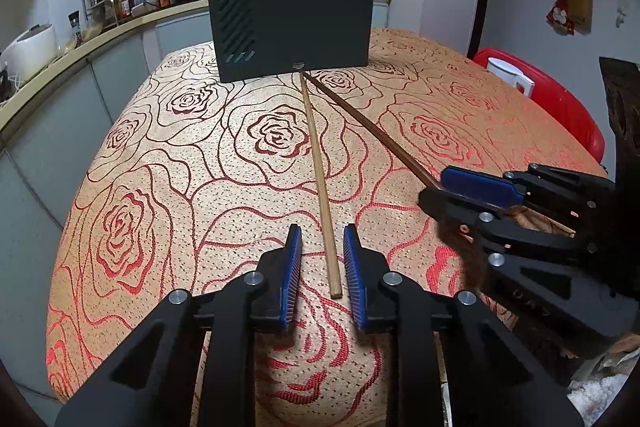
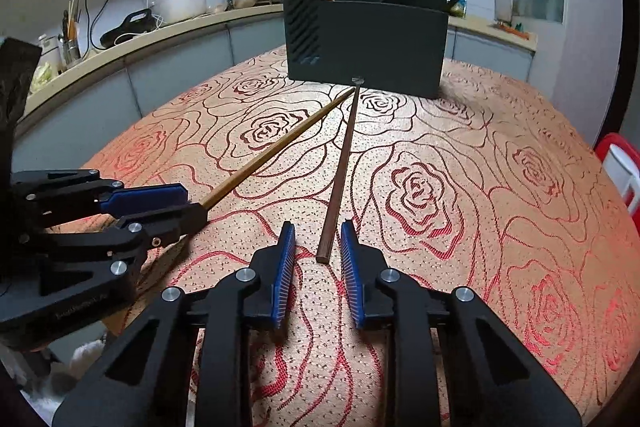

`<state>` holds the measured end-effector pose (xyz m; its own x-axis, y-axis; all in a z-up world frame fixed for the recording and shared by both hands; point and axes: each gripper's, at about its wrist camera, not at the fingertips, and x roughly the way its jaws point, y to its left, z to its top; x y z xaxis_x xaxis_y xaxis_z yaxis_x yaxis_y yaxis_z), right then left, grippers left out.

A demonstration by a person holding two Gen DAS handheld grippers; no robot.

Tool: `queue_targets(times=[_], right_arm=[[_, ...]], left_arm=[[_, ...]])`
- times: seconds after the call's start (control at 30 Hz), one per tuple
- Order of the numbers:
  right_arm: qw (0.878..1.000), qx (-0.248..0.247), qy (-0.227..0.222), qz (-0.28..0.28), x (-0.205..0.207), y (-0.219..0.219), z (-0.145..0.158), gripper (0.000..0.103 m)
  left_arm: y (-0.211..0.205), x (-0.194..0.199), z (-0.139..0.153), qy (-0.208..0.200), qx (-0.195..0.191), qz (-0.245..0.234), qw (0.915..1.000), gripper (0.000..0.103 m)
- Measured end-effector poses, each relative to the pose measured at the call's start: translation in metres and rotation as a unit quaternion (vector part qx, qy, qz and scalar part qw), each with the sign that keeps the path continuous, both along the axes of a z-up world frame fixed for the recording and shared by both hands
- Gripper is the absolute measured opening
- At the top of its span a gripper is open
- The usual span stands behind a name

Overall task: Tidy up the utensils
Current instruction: 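Close the right gripper on a black chopstick while the left closes on a wooden one, then lift both held chopsticks upright and carry them over the green holder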

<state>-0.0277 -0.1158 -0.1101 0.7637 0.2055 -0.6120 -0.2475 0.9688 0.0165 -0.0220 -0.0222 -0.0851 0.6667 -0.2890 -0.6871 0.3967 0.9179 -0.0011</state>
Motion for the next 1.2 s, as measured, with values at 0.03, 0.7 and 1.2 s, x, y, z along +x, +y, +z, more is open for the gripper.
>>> queue_targets(times=[0.03, 0.7, 1.2], right_arm=[[1.0, -0.002, -0.001, 0.0, 0.0, 0.001, 0.0, 0.022], [0.998, 0.032, -0.044, -0.015, -0.011, -0.028, 0.05, 0.008], [0.985, 0.09, -0.142, -0.027, -0.01, -0.071, 0.137, 0.007]], left_arm=[[-0.001, -0.001, 0.0, -0.002, 0.001, 0.0, 1.0, 0.021], [0.012, -0.008, 0.034, -0.043, -0.032, 0.016, 0.9984, 0.006], [0.027, 0.012, 0.146, -0.161, -0.079, 0.028, 0.9834, 0.006]])
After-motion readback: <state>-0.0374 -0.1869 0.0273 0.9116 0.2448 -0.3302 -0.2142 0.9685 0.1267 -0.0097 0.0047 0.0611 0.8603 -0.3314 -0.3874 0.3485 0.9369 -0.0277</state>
